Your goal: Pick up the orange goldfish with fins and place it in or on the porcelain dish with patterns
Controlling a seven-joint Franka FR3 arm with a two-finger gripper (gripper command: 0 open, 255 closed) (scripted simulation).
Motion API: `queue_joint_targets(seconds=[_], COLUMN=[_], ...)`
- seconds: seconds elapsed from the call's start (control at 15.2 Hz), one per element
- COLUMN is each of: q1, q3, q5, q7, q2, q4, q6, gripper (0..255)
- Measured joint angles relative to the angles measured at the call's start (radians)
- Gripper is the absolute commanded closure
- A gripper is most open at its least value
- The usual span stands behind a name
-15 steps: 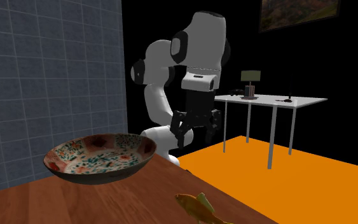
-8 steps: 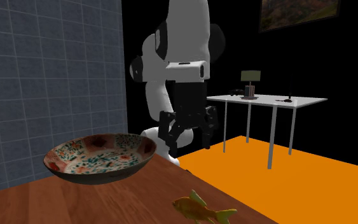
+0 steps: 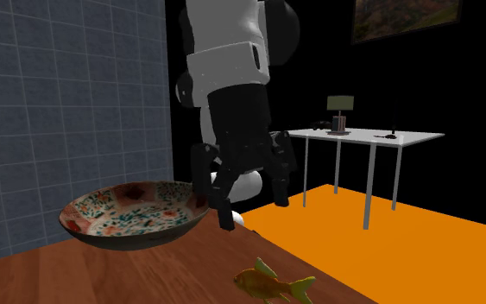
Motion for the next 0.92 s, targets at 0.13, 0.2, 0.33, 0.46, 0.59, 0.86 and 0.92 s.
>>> queue_joint_targets(seconds=[0.13,0.2,0.33,0.46,0.59,0.86,0.92], q1=[0.015,0.021,0.031,0.037,0.037,0.041,0.042], q3=[-0.042,-0.058,-0.106,-0.149,-0.162,-0.161,-0.161], q5=[0.049,0.073,0.139,0.216,0.247,0.262,0.266], q7=[-0.068,-0.097,-0.176,-0.253,-0.285,-0.298,-0.300], q2=[0.062,0.082,0.156,0.234,0.257,0.270,0.275], q4=[0.070,0.093,0.180,0.272,0.291,0.259,0.254], q6=[0.016,0.025,0.026,0.019,0.025,0.070,0.080], gripper=[0,0,0,0,0,0,0])
